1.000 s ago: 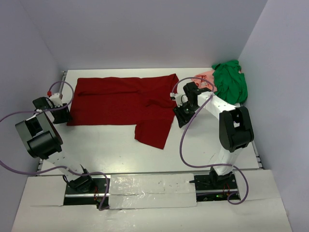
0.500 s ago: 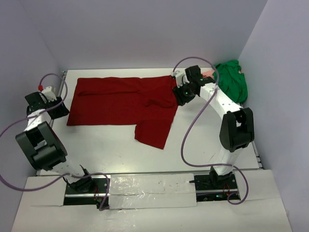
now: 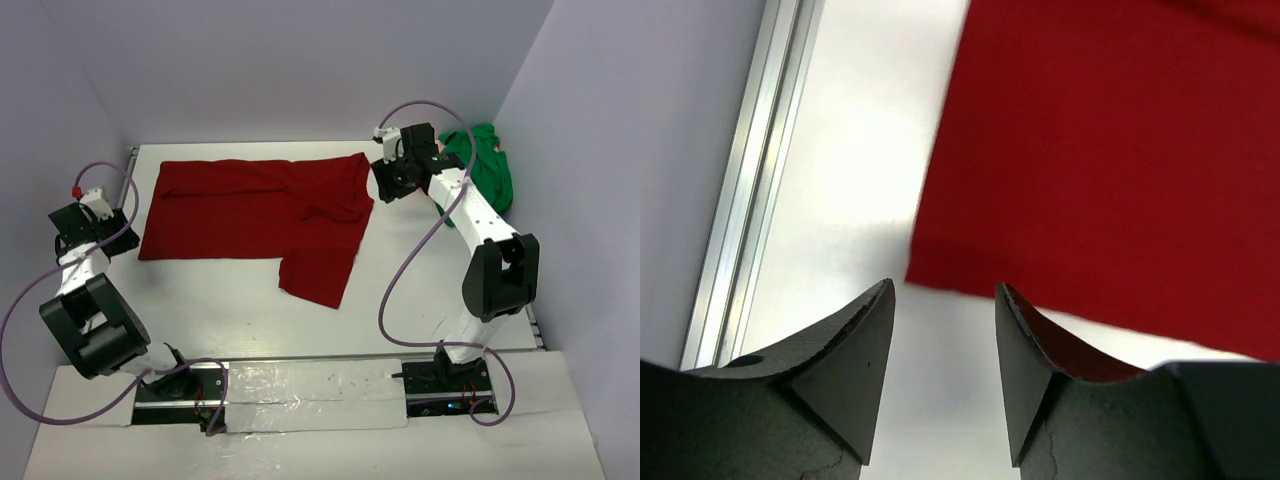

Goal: Fold and stack the t-shirts
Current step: Grap the side of the flattened tshirt closest away from the robot with both arms

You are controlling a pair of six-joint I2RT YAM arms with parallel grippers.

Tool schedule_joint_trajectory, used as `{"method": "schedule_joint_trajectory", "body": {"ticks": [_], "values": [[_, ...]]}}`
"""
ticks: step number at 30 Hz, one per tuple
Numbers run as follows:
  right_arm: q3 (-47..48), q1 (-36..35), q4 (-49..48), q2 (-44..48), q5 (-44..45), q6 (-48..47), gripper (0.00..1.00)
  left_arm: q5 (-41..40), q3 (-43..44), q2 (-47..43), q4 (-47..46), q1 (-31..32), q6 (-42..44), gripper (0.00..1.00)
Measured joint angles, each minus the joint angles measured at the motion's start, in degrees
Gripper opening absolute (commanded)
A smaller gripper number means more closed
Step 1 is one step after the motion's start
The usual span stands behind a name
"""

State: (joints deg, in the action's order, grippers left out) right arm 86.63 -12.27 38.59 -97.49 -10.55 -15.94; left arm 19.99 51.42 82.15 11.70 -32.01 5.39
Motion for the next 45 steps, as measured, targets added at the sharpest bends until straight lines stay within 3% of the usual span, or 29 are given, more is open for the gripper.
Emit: {"method": "schedule_joint_trajectory", "body": {"ticks": [15,45], "values": [[-2.0,0.5,-0.2,3.0,-0.5,5.0,0.54,-1.1,-2.7,8.0,0.2,-5.4,1.2,0.49],[-2.8,0.5,0.0,6.6,-1.2,4.9,0.54,4.7,0.1,14.1,0.9,-5.5,2.8,0.44]]}}
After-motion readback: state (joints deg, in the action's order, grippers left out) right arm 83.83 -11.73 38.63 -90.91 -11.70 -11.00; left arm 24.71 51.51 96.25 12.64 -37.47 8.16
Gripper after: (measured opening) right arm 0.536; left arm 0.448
